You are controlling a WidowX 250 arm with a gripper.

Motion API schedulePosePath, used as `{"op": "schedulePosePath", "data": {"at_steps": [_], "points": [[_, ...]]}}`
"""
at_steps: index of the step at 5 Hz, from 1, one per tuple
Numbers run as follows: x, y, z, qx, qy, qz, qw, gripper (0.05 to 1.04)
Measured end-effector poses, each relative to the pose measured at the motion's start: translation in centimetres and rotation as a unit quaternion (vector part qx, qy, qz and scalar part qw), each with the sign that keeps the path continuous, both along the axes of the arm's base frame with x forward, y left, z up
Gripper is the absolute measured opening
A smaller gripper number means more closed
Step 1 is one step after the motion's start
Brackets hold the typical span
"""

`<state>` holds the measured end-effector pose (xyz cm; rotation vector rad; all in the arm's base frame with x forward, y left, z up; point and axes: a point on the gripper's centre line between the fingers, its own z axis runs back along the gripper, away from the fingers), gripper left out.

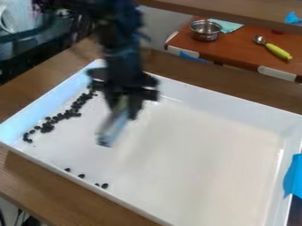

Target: Sweep into pile

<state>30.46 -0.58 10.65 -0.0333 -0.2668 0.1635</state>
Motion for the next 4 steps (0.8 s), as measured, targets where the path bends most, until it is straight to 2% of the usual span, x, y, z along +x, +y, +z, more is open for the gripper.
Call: {"op": "schedulePosePath", "data": {"at_steps": [1,2,3,4], "points": [[0.1,-3.6,-1.8,0.022,0.017,0.005,0.9996,0.379],[0.2,-5.3,-2.4,0.037,-0.010,-0.010,0.9992,0.379],[-2.4,-5.0,-4.4,0.056,0.002,-0.037,0.9977,0.379],[-3.1,-4.7,-4.4,0.058,-0.026,-0.056,0.9964,0.379]]}}
